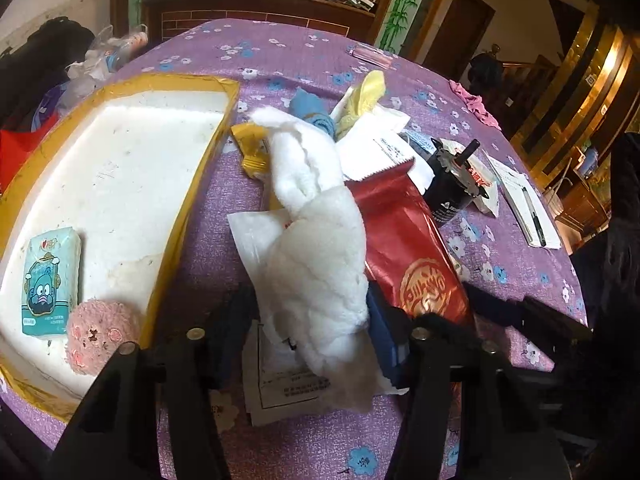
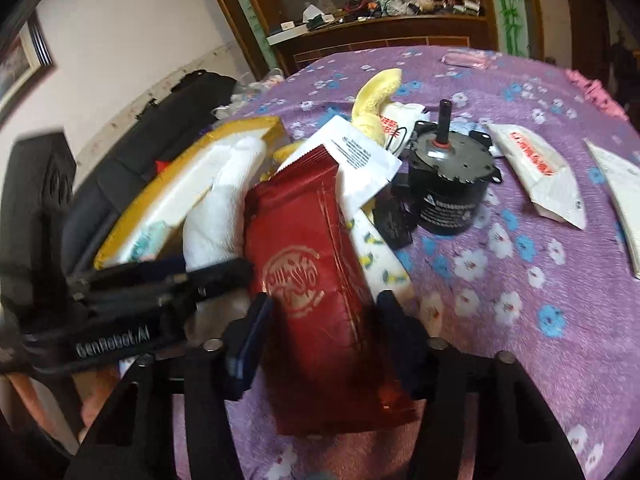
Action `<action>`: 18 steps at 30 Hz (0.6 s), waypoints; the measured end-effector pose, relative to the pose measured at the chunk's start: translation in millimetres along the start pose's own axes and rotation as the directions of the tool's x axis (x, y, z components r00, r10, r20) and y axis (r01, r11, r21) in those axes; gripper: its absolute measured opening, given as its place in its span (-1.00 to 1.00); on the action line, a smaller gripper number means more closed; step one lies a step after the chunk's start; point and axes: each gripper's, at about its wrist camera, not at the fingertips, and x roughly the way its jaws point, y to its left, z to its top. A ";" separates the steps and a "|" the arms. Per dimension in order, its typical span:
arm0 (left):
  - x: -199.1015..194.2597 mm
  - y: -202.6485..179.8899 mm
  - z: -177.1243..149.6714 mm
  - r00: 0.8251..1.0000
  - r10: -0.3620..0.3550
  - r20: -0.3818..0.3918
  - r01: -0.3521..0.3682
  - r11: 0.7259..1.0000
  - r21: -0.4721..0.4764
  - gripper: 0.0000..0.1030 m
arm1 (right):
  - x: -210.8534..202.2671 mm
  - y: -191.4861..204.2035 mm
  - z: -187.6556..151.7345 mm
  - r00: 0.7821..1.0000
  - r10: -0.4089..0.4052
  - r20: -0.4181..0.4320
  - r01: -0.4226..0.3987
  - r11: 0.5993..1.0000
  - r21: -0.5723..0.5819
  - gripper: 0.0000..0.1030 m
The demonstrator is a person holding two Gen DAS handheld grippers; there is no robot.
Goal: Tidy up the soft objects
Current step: 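Grasp the white towel with the left tool while the right tool grasps the red coffee bag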
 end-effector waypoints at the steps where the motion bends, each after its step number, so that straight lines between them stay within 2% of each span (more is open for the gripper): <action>1: 0.1 0.3 -0.7 1.000 0.002 0.004 -0.002 1.000 -0.005 -0.06 | 0.4 2.8 -1.9 1.000 -0.007 -0.001 0.007 1.000 0.004 -0.23; 4: -0.3 4.1 -1.7 1.000 -0.012 0.004 0.012 1.000 -0.017 -0.13 | -6.0 9.9 -10.8 1.000 -0.030 0.004 0.030 0.999 0.017 -0.56; 6: -1.7 8.0 -2.5 0.999 -0.036 0.005 0.036 0.999 -0.035 -0.18 | -15.7 9.6 -16.5 1.000 -0.015 0.018 0.014 0.999 0.039 -0.66; 7: -2.5 10.6 -3.5 0.999 -0.054 0.007 0.054 0.997 -0.050 -0.27 | -19.9 8.1 -18.6 1.000 -0.001 0.022 0.000 0.999 0.051 -0.70; 9: -2.2 12.8 -4.8 0.998 -0.065 0.004 0.065 0.996 -0.062 -0.36 | -29.3 3.5 -21.8 0.999 0.023 0.040 -0.026 0.997 0.073 -0.74; 18: -13.0 15.1 -9.6 0.995 -0.097 0.032 0.099 0.993 -0.070 -0.45 | -62.6 -16.5 -29.5 0.987 0.039 0.159 -0.064 0.986 0.152 -0.81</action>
